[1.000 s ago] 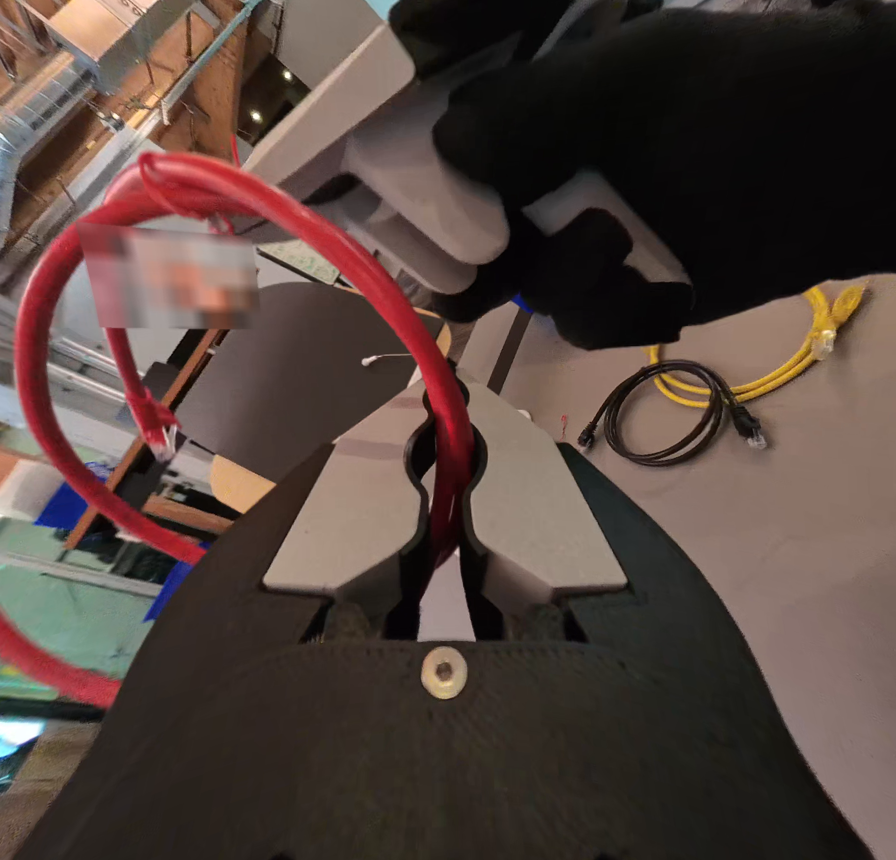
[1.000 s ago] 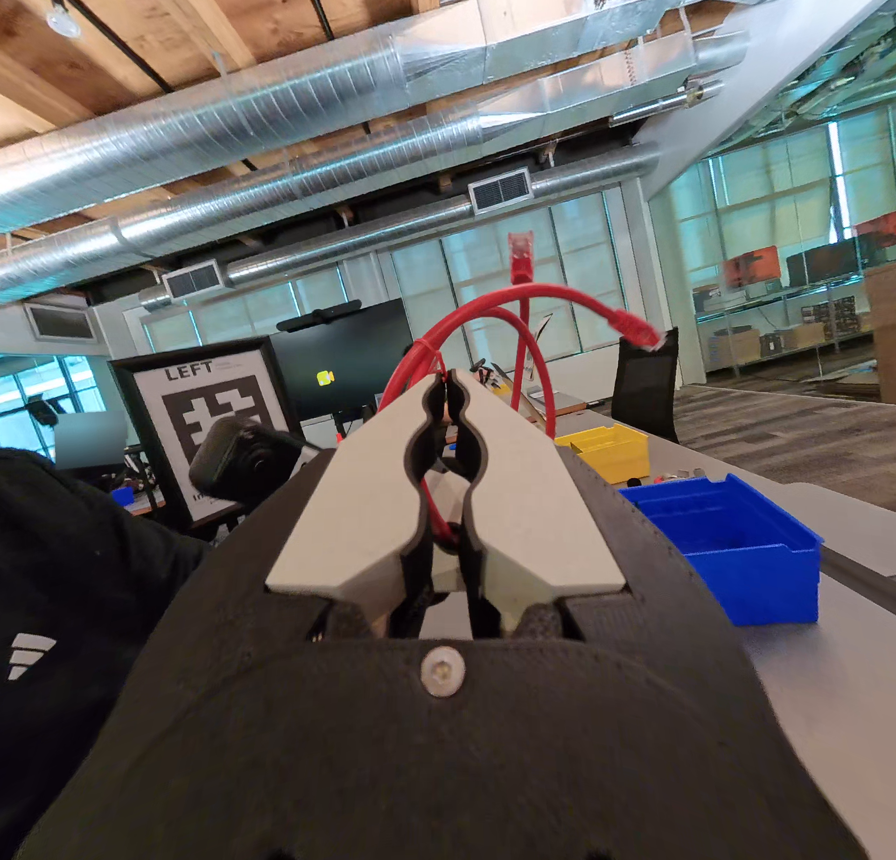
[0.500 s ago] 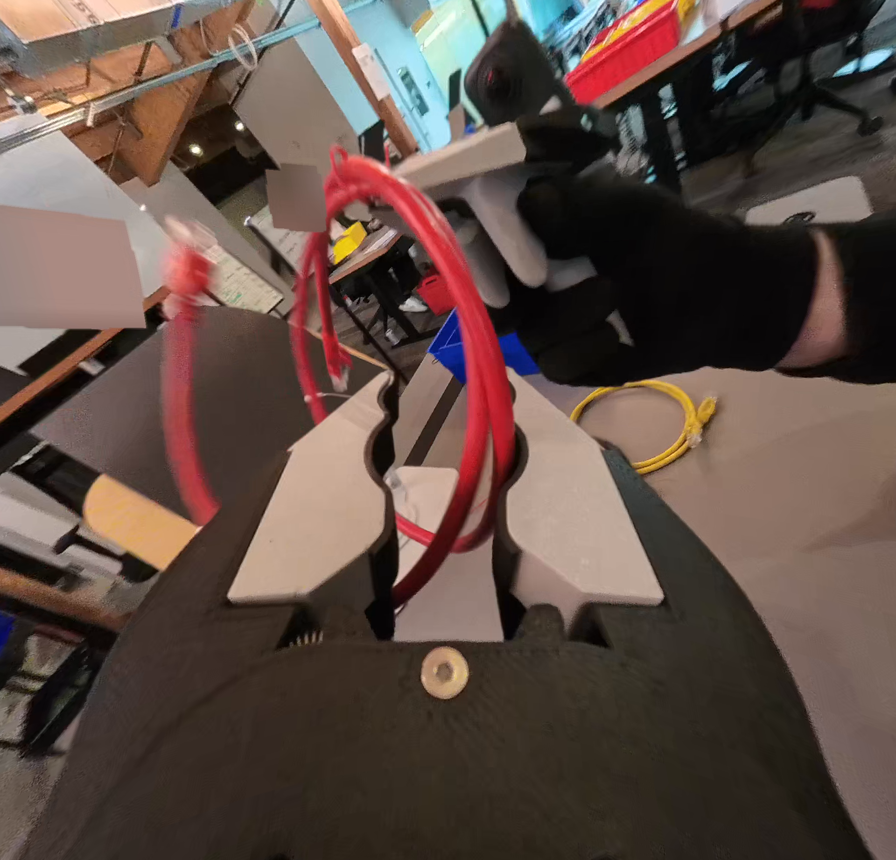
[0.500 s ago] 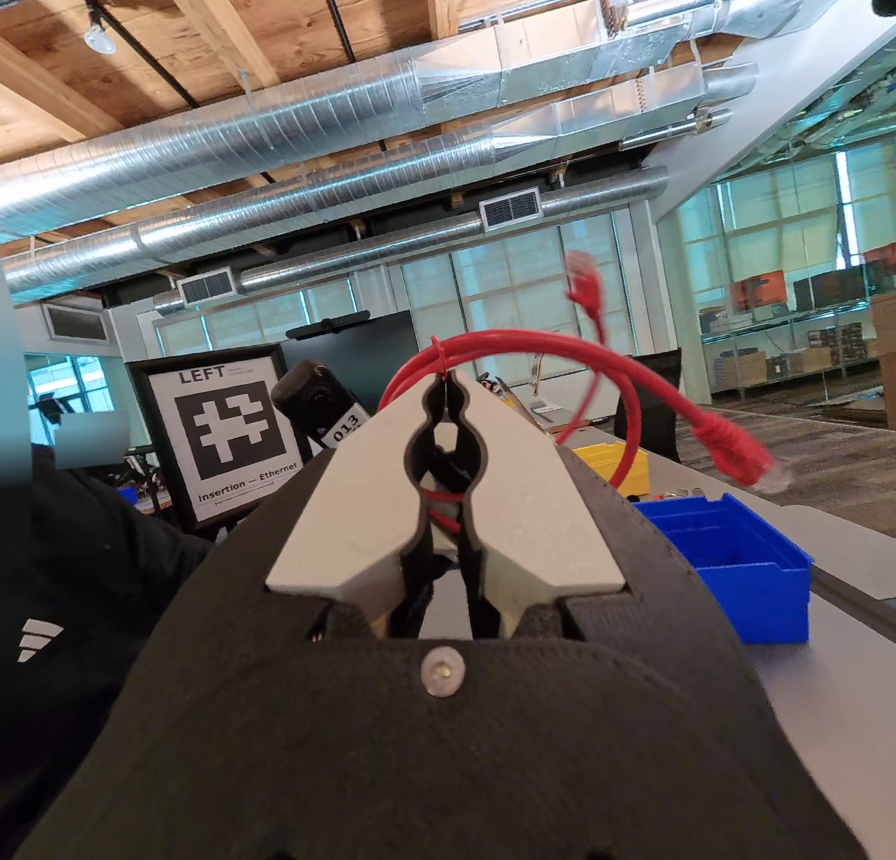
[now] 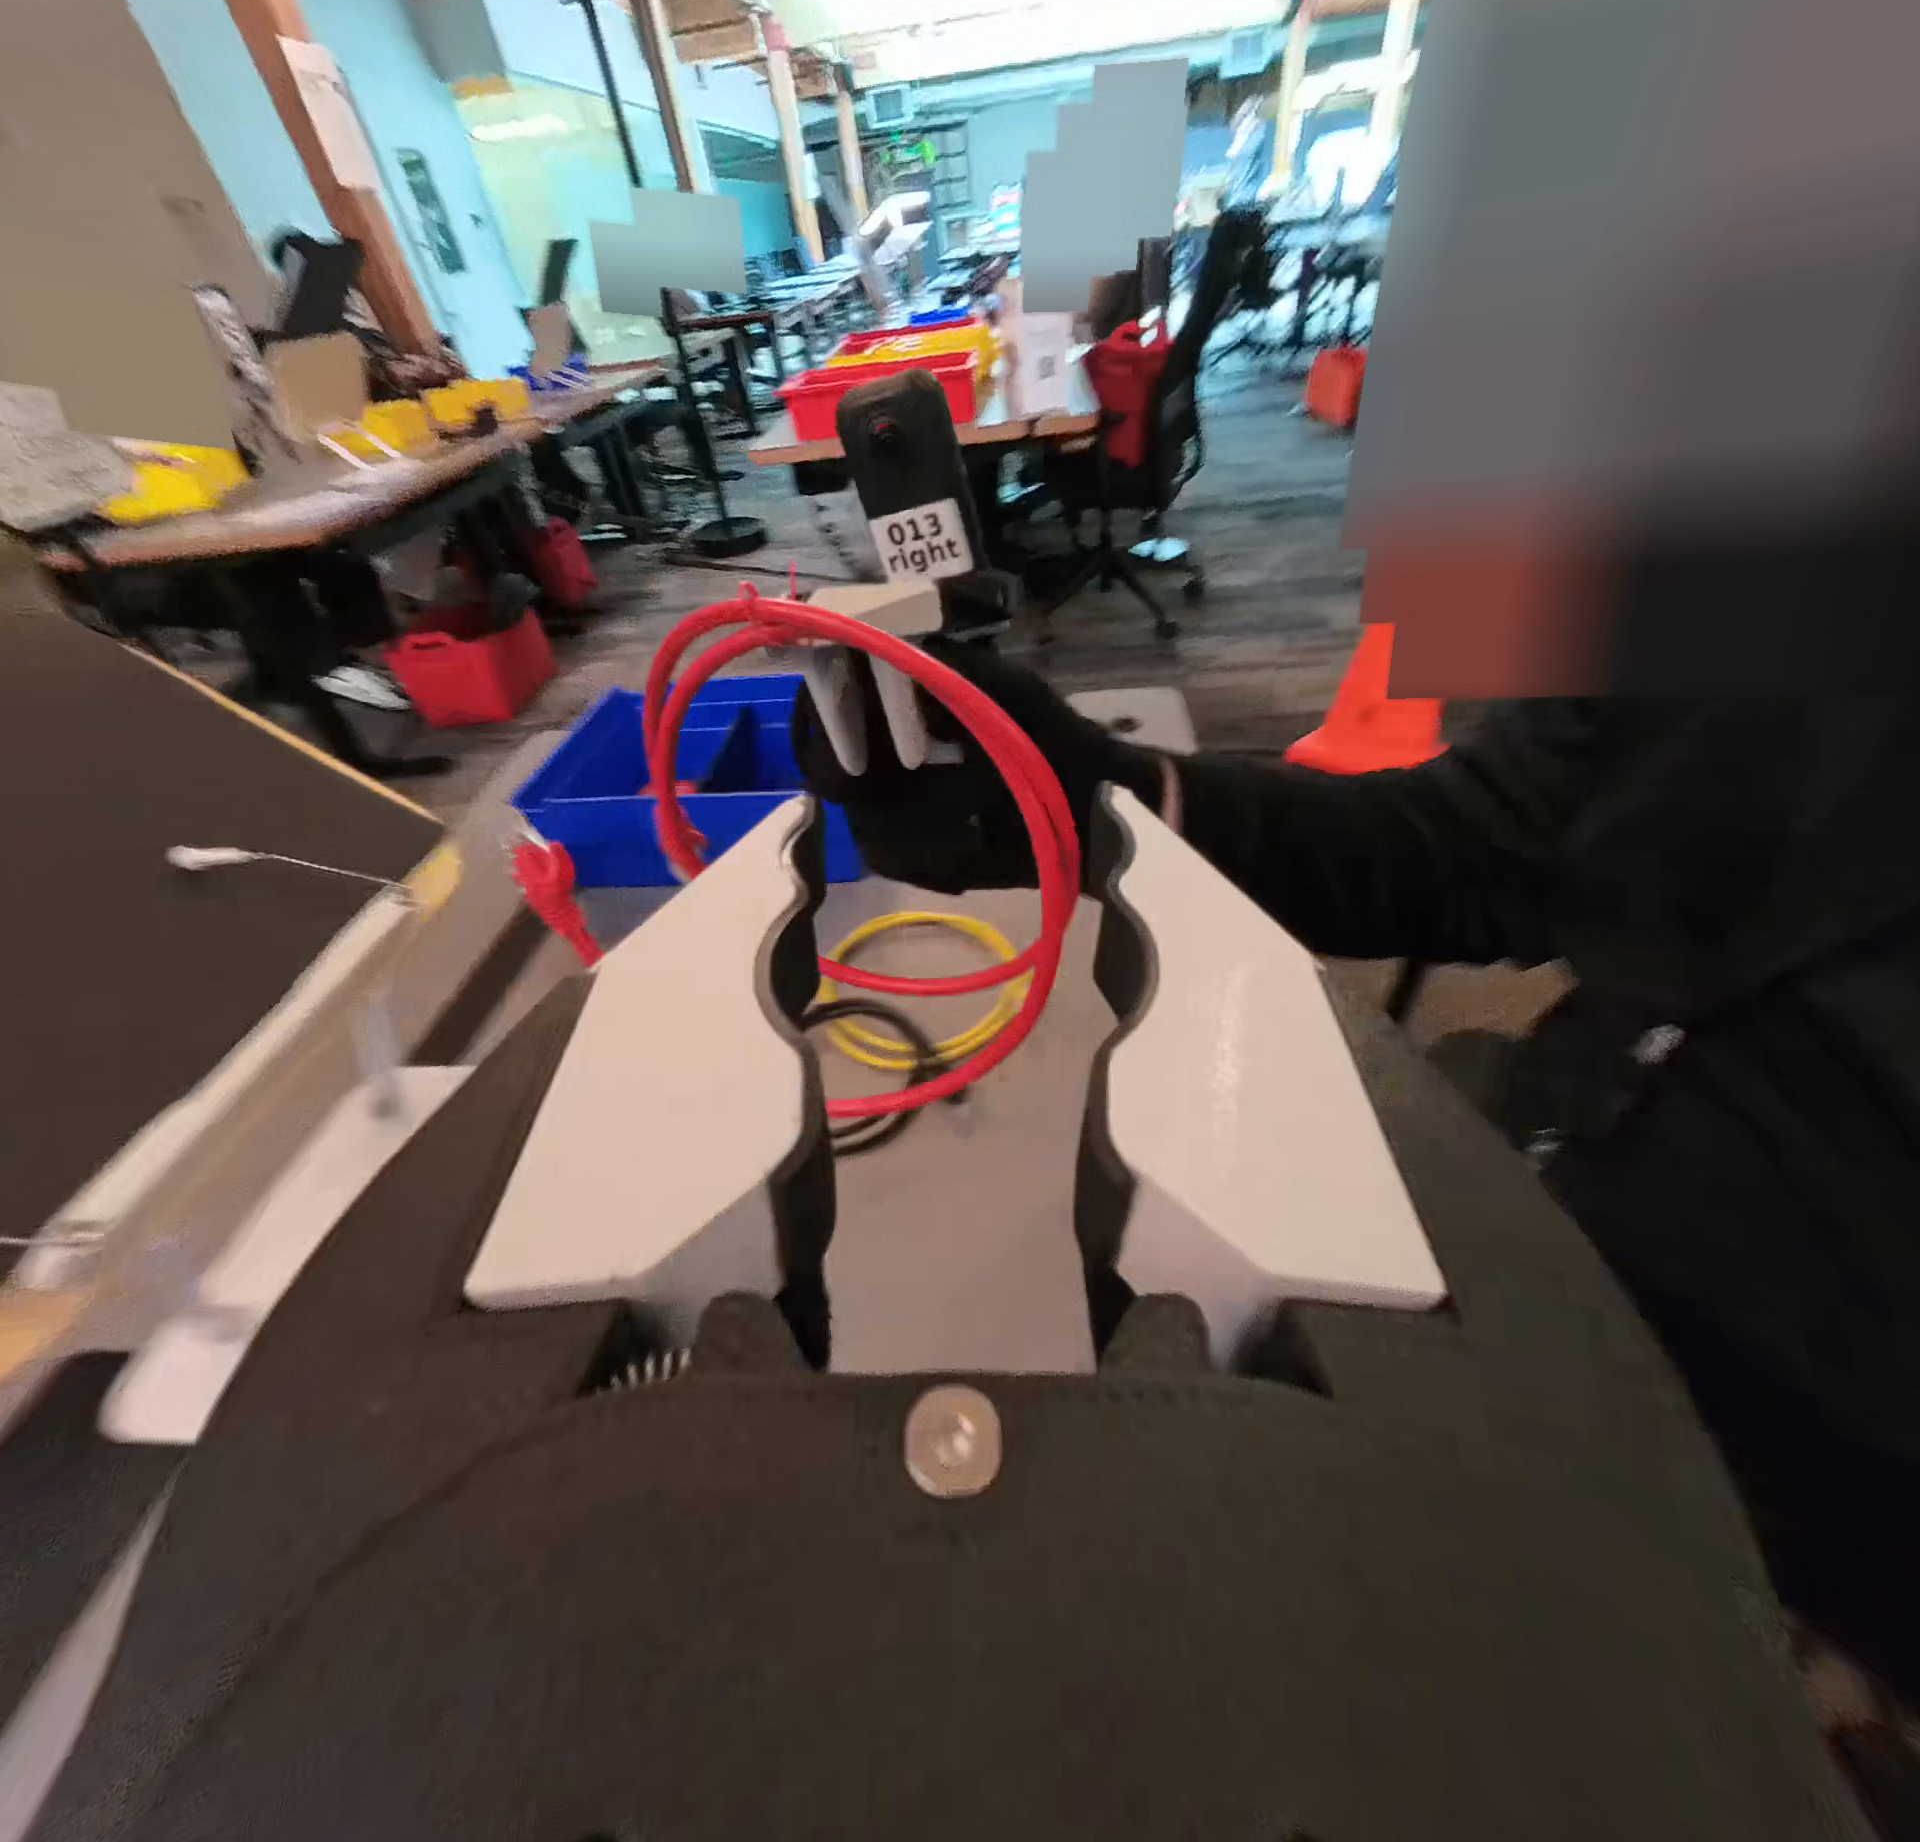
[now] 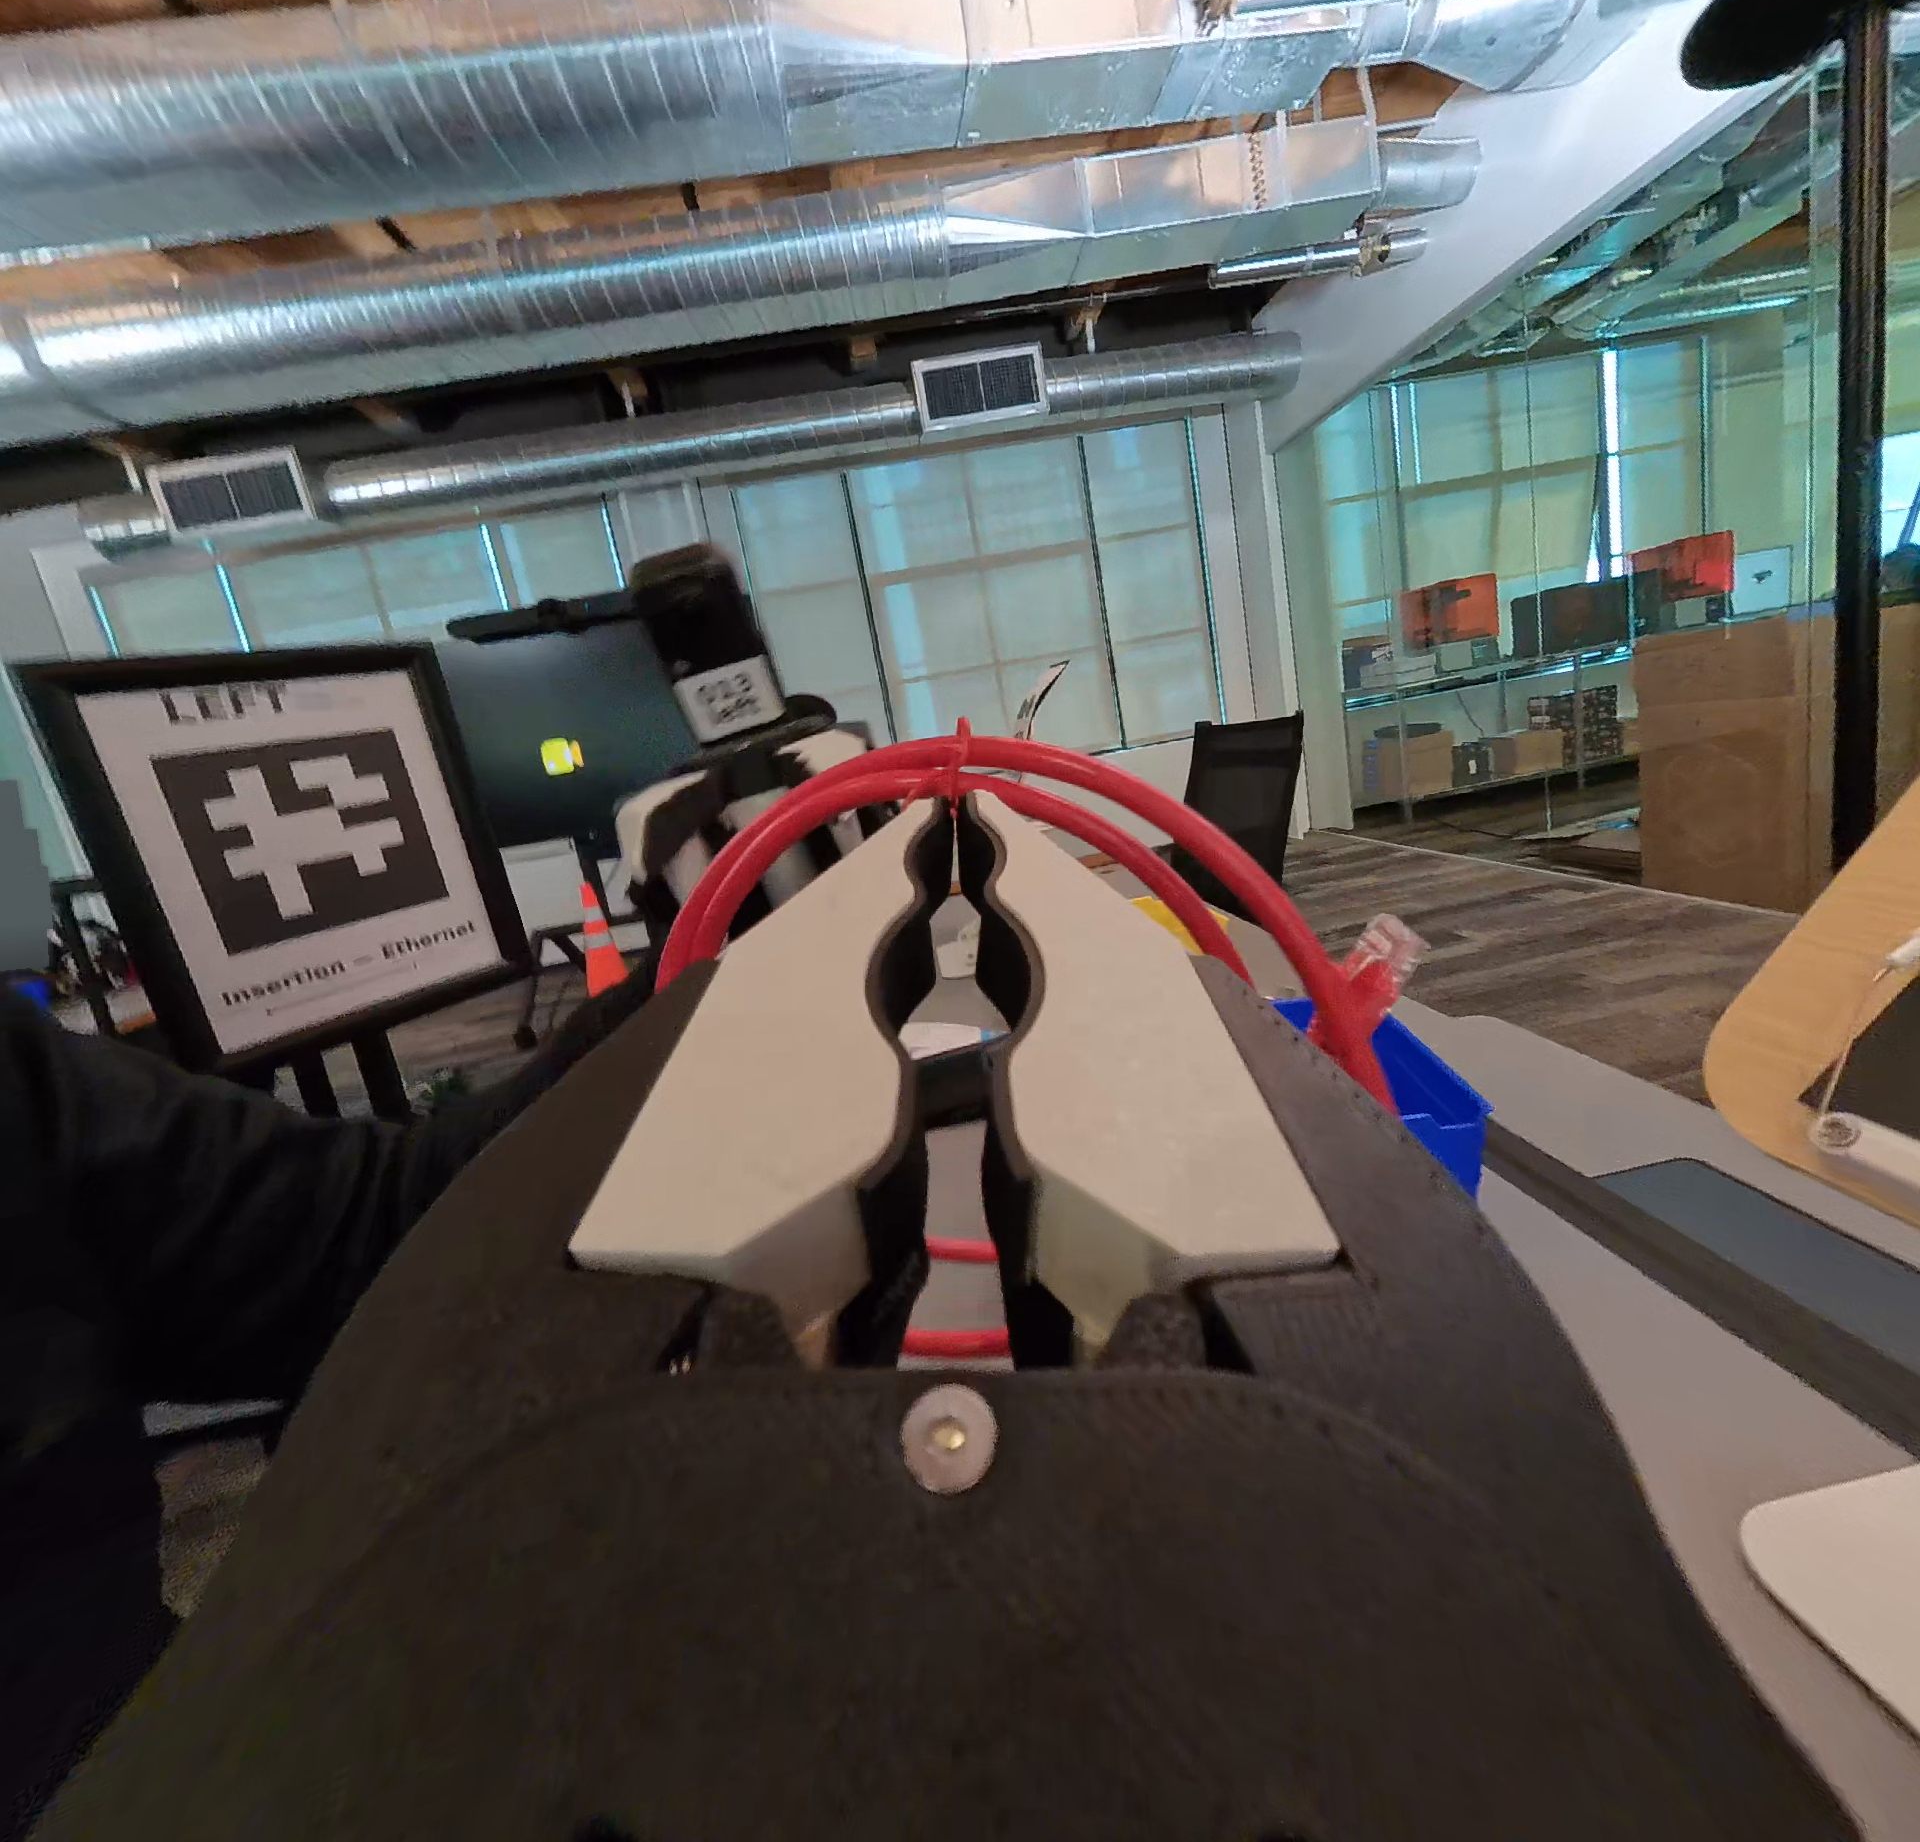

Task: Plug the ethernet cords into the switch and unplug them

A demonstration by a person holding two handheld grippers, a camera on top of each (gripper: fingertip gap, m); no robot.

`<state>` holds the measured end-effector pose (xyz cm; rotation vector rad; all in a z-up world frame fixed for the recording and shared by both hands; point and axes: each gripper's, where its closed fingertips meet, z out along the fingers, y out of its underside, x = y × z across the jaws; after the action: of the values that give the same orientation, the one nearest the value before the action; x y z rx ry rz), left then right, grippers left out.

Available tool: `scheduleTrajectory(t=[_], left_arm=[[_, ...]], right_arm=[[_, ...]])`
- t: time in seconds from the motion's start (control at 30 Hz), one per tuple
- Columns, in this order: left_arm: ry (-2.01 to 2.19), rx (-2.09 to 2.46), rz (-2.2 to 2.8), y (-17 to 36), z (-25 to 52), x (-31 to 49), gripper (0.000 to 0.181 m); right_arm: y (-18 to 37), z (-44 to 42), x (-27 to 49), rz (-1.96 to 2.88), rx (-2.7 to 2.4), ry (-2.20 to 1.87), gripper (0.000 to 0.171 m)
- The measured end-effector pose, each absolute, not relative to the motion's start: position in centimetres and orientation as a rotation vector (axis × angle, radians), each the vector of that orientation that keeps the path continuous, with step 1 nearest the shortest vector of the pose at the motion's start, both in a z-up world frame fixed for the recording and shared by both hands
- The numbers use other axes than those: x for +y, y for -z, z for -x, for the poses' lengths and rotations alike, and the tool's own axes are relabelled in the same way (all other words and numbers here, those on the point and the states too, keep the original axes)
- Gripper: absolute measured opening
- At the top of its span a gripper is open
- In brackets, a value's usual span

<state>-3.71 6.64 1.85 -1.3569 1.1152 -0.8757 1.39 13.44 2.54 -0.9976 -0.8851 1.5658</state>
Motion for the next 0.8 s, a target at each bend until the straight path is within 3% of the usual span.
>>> scheduleTrajectory(t=[0.1, 0.23, 0.43, 0.53, 0.8], left_arm=[[1.243, 1.043, 1.372, -2.1, 4.0, 7.0, 0.043], [1.555, 0.983, 1.507, 1.5, 2.2, 9.3, 0.034], [1.669, 0.97, 1.612, 3.6, -1.2, 10.9, 0.017], [1.808, 0.899, 1.573, 2.6, -1.8, 11.2, 0.026], [1.911, 0.837, 1.51, 2.0, -2.5, 12.4, 0.02]], right_arm=[[-2.5, -1.1, 12.5, 0.958, -0.943, -1.521, 0.0], [-1.9, -0.3, 11.1, 0.935, -1.06, -1.435, 0.0], [-0.9, 0.6, 10.1, 0.939, -1.163, -1.376, 0.0], [-0.2, 1.0, 9.8, 0.944, -1.213, -1.375, 0.0], [1.6, 1.3, 8.6, 0.953, -1.357, -1.368, 0.0]])
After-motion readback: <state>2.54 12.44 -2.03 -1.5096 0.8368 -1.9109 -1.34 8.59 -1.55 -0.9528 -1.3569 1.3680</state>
